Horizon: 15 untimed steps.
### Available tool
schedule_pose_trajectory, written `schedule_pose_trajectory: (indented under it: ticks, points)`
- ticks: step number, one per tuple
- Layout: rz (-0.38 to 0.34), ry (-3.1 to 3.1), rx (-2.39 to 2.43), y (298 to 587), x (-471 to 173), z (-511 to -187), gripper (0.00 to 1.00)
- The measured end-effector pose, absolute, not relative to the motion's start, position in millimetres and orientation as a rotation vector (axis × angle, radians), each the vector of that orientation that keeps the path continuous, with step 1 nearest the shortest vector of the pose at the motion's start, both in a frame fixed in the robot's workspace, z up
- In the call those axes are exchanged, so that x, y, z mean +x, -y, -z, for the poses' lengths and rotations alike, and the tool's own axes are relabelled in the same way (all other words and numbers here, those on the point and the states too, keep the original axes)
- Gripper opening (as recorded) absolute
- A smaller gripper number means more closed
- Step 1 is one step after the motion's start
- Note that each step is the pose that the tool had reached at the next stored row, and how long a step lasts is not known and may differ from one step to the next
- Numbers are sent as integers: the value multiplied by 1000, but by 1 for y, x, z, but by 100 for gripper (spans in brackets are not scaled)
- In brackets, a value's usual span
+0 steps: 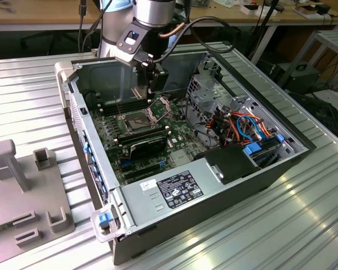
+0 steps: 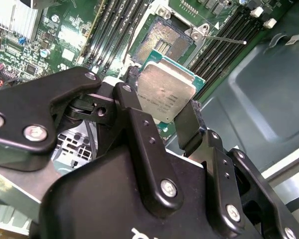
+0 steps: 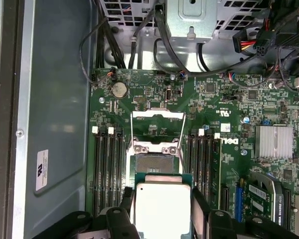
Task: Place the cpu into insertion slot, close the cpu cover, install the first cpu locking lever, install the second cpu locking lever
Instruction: 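Place the cpu into insertion slot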
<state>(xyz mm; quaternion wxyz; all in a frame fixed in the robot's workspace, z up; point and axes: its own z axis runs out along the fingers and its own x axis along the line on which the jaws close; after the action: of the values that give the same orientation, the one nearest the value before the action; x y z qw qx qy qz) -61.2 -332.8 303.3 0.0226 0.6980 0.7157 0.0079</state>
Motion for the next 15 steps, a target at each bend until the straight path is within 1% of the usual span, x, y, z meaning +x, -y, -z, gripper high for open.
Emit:
schedule_pose_trajectory:
  ticks: [9,15]
  points:
    - [-20,-2220,2165,333,-61,-298,54]
    - [-12,-2224,2169,333,-61,-283,54]
